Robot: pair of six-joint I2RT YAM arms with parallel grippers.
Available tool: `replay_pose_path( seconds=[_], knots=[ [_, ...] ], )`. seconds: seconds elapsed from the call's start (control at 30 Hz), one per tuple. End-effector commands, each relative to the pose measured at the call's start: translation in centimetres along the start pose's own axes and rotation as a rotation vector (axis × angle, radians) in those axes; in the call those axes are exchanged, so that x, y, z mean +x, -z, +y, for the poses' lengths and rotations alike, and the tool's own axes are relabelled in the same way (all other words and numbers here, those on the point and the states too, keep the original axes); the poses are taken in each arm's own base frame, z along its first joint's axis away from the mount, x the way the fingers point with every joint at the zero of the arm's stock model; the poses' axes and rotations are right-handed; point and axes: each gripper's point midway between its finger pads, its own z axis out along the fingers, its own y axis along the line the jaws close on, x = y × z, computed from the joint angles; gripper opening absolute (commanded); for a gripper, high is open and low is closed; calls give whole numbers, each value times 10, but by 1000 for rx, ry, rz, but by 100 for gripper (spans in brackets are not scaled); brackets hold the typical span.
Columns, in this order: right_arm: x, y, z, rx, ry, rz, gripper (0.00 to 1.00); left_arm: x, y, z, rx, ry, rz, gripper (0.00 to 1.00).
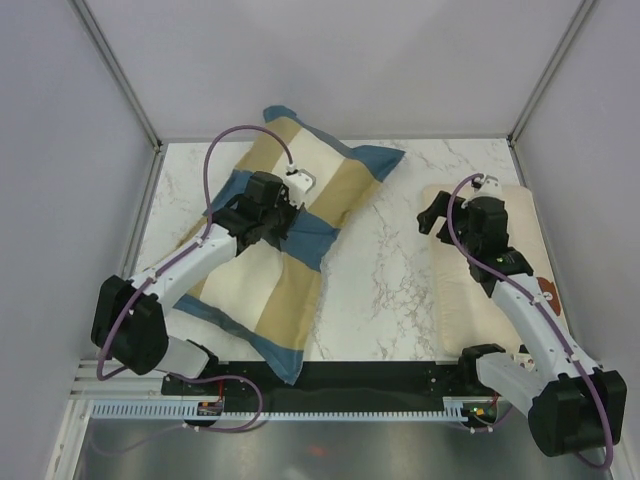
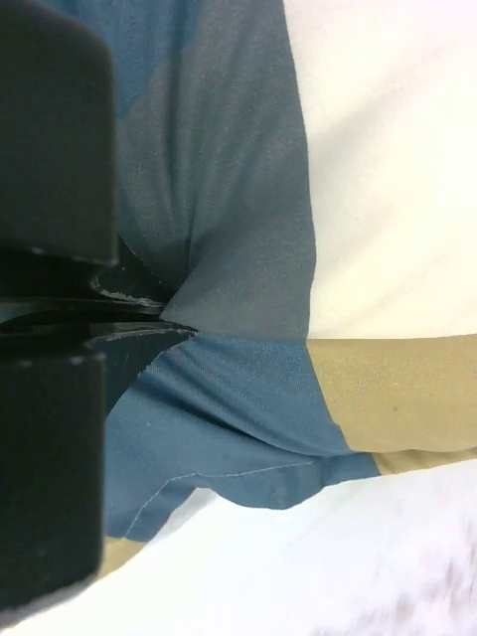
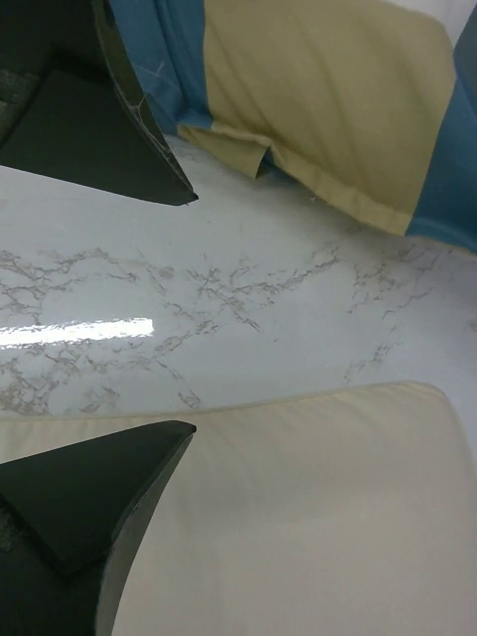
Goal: Remove the pillowcase from the pillow
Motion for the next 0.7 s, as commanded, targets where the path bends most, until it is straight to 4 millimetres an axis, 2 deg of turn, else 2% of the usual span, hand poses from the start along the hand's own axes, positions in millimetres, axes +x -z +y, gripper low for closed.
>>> replay_pose_path(
  seconds=[0.0,0.07,0.17,0.3,0.4,0.43,0.5,0.53,0.6,0.63,0.67],
  knots=[
    [-12,-2,24,-117,-28,-41,98,13,19,-70,317,-129,12,2],
    [-15,-3,34,-166,-36,-49,98,17,24,-83,364,-145,26,2],
    [-23,-8,46,-218,-56,-60,98,20,27,-91,387,-168,45,2],
    [-39,-17,65,-276,-36,-89,98,20,30,-94,391,-178,55,2],
    [-41,-32,76,-294,23,-97,98,20,32,-93,383,-184,58,2],
    [-32,-44,76,-294,57,-74,98,19,34,-92,383,-186,54,2],
    [-30,-55,86,-317,95,-79,98,18,36,-92,380,-191,49,2],
    [-15,-69,86,-326,109,-31,98,18,37,-91,379,-191,45,2],
    [-4,-80,96,-378,134,15,98,17,40,-88,360,-196,39,2],
    [18,-86,102,-435,138,96,97,17,40,-85,348,-196,38,2],
    [27,-87,107,-467,142,127,94,18,38,-82,329,-200,46,2]
  ],
)
